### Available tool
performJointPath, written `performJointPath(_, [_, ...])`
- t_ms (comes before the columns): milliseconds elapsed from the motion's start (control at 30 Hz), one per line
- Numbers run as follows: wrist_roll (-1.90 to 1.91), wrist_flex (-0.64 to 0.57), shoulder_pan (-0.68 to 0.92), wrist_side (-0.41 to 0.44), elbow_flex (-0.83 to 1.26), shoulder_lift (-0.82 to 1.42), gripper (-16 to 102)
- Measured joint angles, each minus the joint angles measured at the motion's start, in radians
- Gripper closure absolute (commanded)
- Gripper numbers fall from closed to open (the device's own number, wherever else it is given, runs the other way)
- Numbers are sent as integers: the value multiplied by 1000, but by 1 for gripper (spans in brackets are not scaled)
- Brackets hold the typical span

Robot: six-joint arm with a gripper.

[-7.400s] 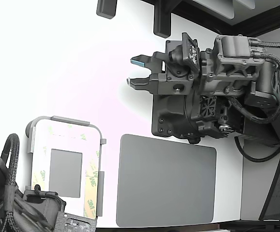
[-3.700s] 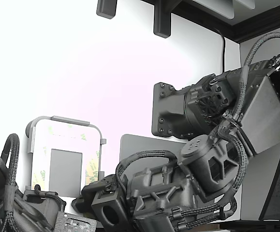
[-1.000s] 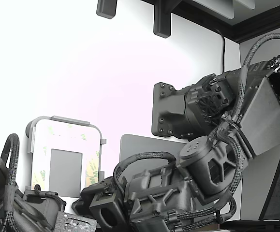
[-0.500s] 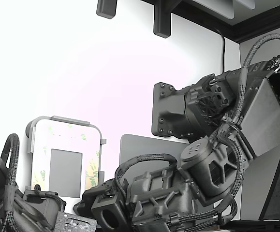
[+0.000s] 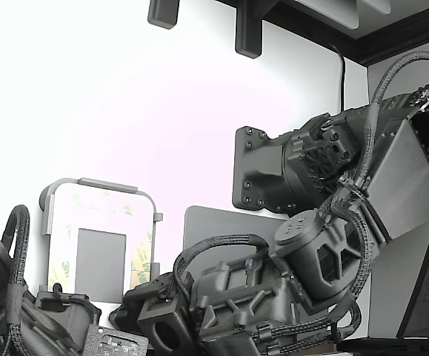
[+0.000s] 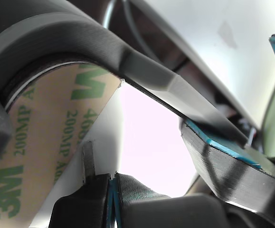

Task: Peel off protective film from adhesive tape.

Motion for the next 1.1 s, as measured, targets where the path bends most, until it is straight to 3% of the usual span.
performJointPath(1100, [64, 55, 6, 0, -15, 3, 94])
